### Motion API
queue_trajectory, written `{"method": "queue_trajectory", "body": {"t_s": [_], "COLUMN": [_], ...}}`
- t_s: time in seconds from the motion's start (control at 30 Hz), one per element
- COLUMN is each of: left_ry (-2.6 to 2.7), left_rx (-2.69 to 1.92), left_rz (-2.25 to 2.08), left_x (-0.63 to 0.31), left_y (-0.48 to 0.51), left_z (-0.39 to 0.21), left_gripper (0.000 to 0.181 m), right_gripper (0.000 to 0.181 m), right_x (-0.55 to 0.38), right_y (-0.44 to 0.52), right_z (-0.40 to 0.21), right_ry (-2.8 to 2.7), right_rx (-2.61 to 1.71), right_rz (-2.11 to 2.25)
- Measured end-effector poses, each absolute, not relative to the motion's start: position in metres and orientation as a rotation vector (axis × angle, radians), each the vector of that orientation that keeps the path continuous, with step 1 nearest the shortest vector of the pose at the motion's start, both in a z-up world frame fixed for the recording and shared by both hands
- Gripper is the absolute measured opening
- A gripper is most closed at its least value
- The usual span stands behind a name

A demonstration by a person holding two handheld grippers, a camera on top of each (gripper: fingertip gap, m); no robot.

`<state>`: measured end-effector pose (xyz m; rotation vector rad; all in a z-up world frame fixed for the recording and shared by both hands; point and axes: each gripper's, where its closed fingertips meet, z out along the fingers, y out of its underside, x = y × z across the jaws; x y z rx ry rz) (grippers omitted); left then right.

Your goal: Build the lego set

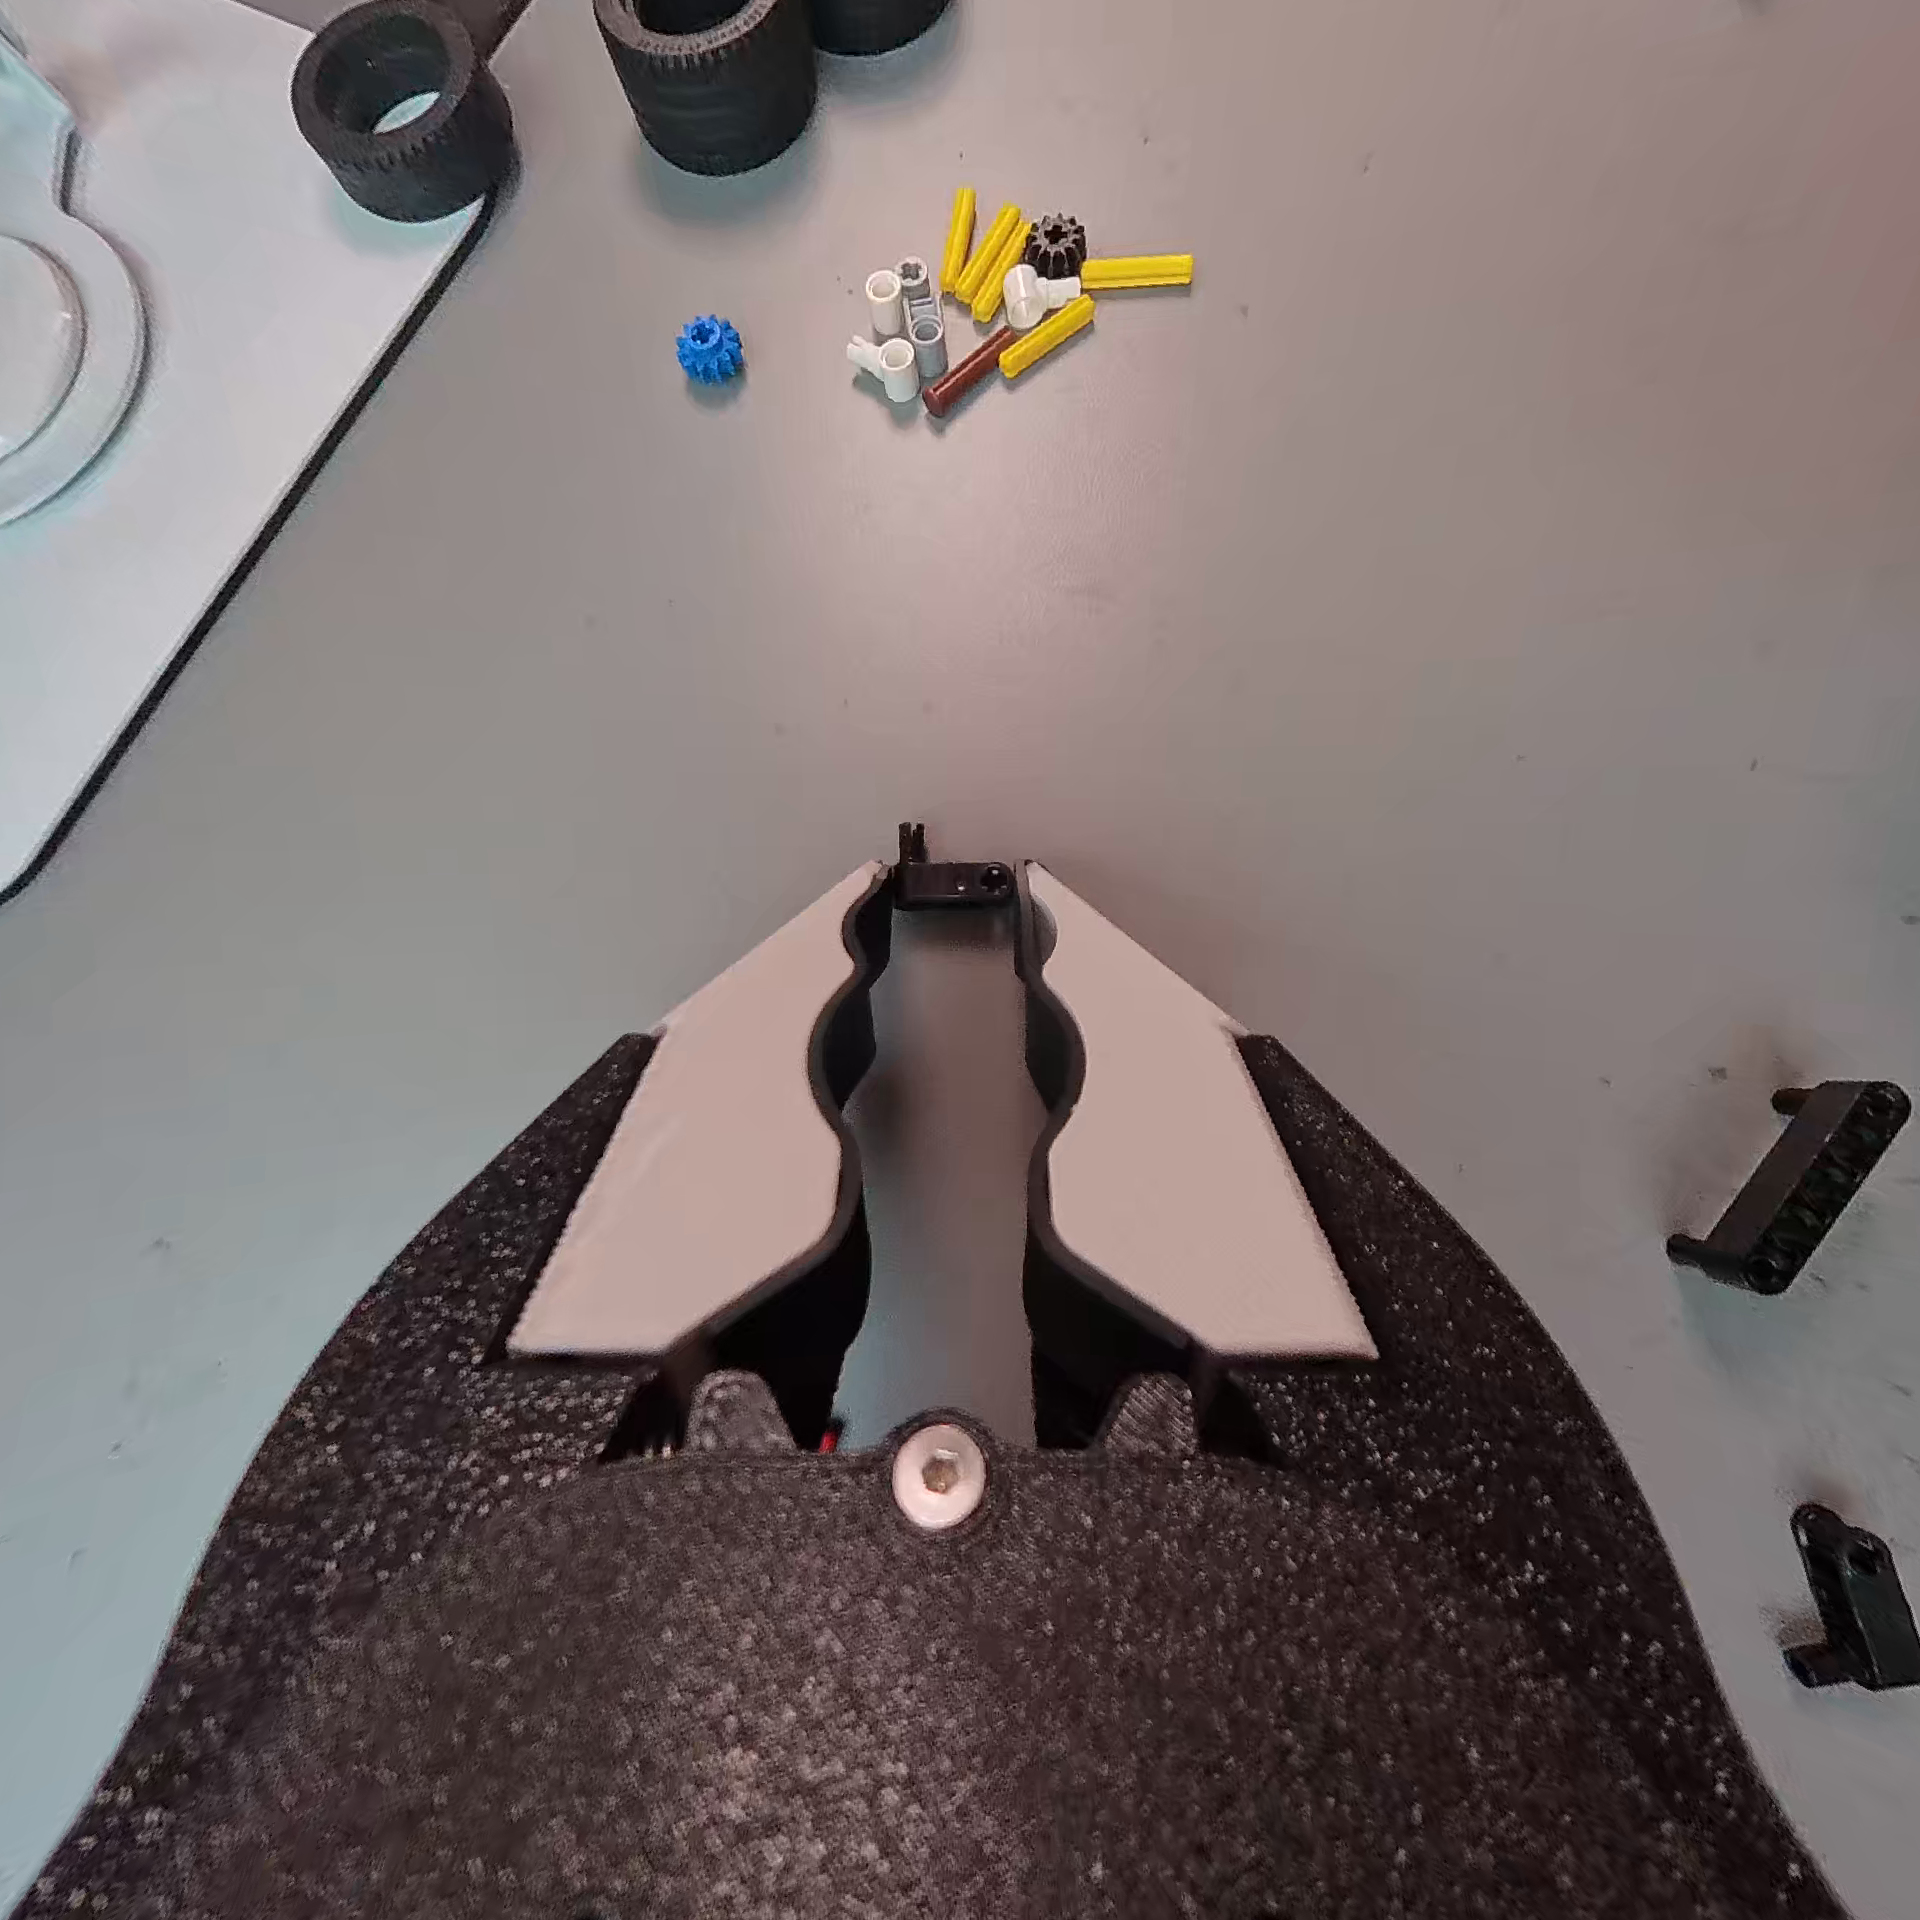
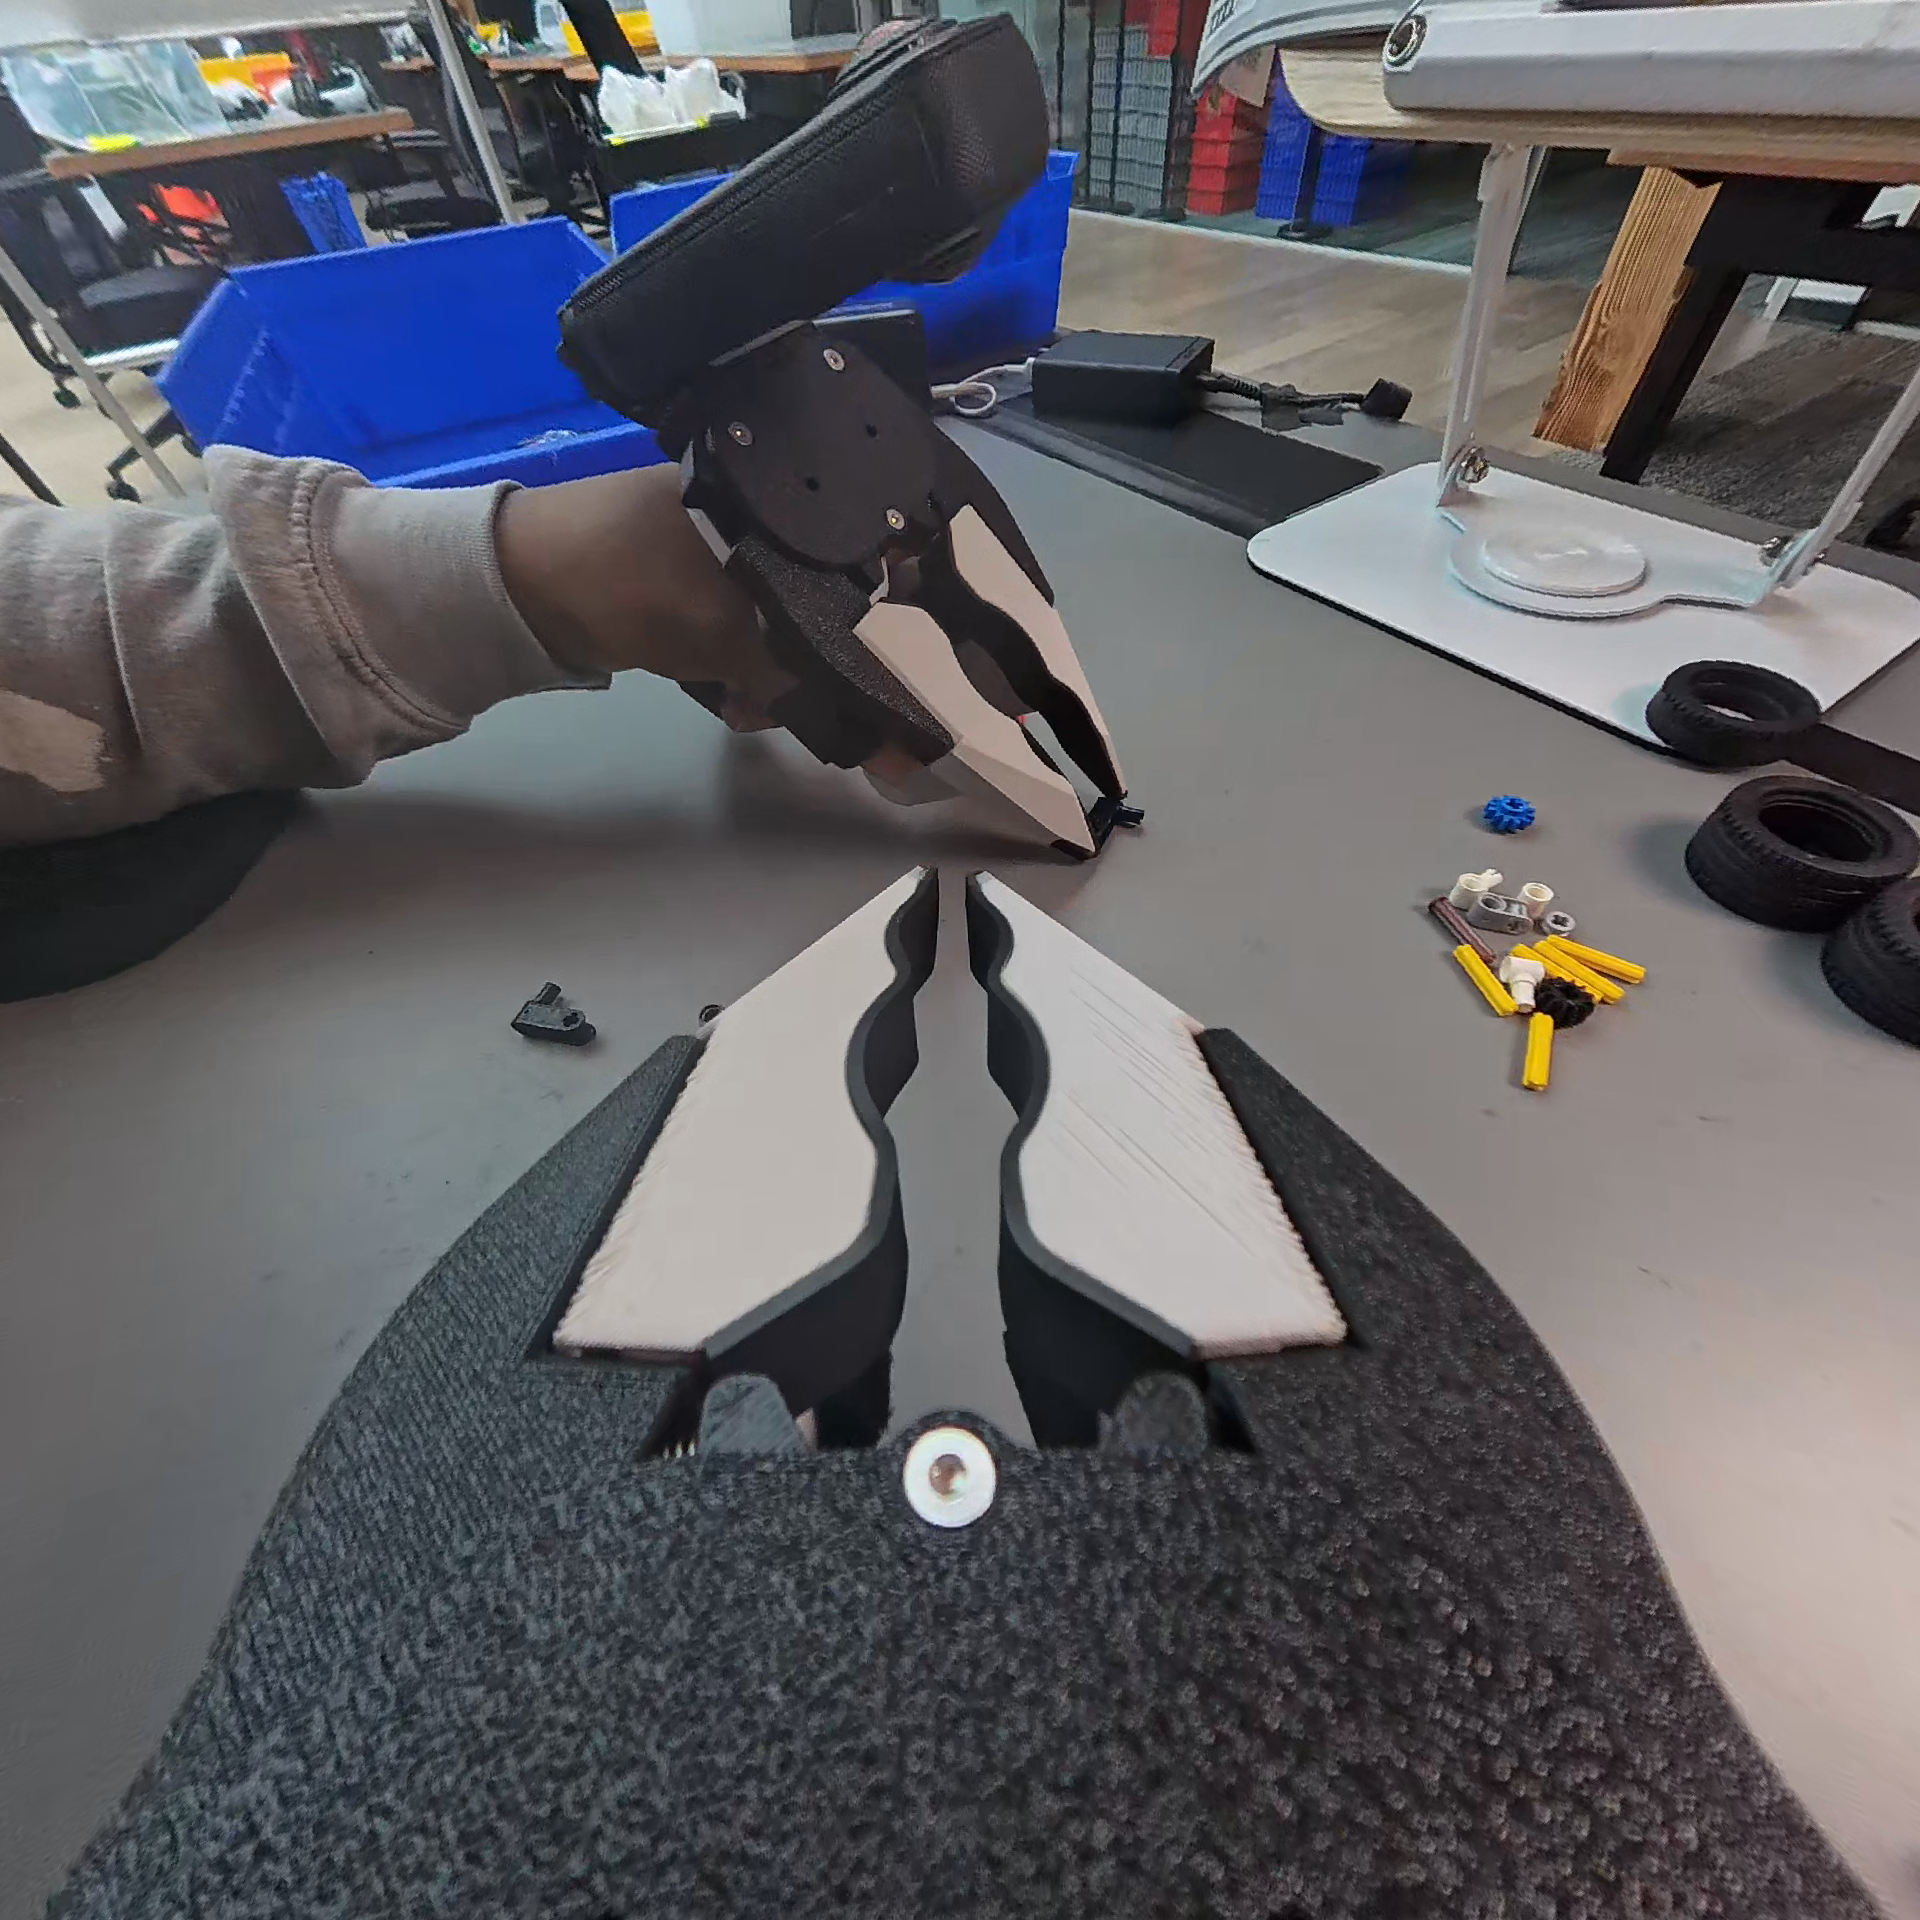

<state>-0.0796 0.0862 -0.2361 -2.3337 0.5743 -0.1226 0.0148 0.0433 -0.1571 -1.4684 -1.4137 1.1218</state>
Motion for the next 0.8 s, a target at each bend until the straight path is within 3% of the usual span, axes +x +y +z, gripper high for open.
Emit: {"method": "queue_trajectory", "body": {"t_s": [0.1,0.2,0.4,0.5,0.63,0.8], "left_ry": [0.565,0.479,0.545,0.560,0.609,0.629], "left_rx": [-2.231,-1.951,-1.466,-1.338,-1.271,-1.268], "left_rz": [-0.220,-0.630,-0.905,-0.986,-1.036,-1.024], "left_x": [-0.068,-0.027,0.018,0.031,0.048,0.048], "left_y": [0.076,0.053,-0.015,-0.040,-0.058,-0.059], "left_z": [-0.220,-0.163,-0.082,-0.064,-0.057,-0.058], "left_gripper": [0.023,0.022,0.022,0.022,0.022,0.017], "right_gripper": [0.004,0.005,0.022,0.028,0.022,0.013], "right_x": [0.014,0.013,0.023,0.029,0.034,0.035], "right_y": [0.042,0.034,-0.007,-0.032,-0.063,-0.062], "right_z": [-0.155,-0.145,-0.087,-0.073,-0.058,-0.057], "right_ry": [-1.403,-1.356,-1.065,-1.026,-1.000,-0.975], "right_rx": [-1.463,-1.436,-1.406,-1.363,-1.251,-1.220], "right_rz": [1.142,1.263,2.161,2.474,2.736,2.714]}}
